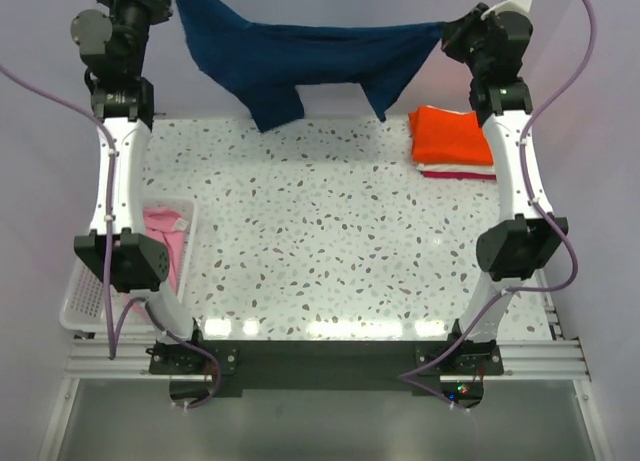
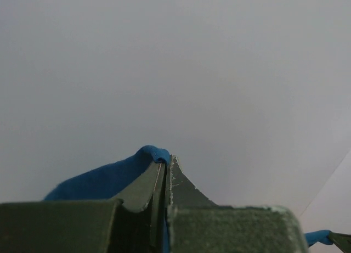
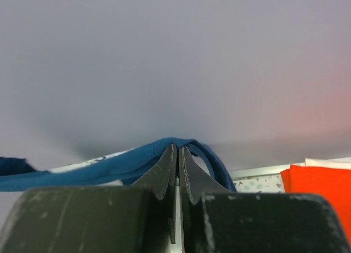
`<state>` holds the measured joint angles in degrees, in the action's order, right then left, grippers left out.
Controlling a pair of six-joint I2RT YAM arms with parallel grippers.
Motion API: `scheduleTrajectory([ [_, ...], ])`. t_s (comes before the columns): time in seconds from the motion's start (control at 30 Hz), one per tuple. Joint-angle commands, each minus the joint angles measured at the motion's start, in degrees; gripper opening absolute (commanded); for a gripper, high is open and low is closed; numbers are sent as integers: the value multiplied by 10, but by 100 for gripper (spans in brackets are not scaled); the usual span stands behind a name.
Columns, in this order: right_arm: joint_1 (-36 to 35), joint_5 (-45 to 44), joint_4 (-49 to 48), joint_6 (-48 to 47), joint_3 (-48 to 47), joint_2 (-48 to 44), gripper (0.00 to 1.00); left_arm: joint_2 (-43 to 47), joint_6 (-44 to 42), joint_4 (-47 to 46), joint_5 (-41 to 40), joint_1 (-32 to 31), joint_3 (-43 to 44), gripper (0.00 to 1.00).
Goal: Fold and stack the t-shirts
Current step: Flatten the tshirt out
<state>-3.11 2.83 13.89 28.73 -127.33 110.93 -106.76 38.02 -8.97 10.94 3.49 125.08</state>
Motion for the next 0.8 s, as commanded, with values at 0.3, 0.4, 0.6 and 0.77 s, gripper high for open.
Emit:
scheduleTrajectory([
  [0.3, 9, 74, -22, 39, 432, -133, 0, 392, 64, -43, -14, 0, -625, 0],
  [0.4, 9, 64, -18, 54, 556, -162, 0, 484, 93, 21, -46, 0, -761, 0],
  [0.6, 10, 45, -10, 55, 711, -184, 0, 597, 116, 153, -93, -1, -935, 0],
  [0.77, 10, 16, 3, 62, 777, -211, 0, 643, 162, 272, -138, -1, -1009, 0],
])
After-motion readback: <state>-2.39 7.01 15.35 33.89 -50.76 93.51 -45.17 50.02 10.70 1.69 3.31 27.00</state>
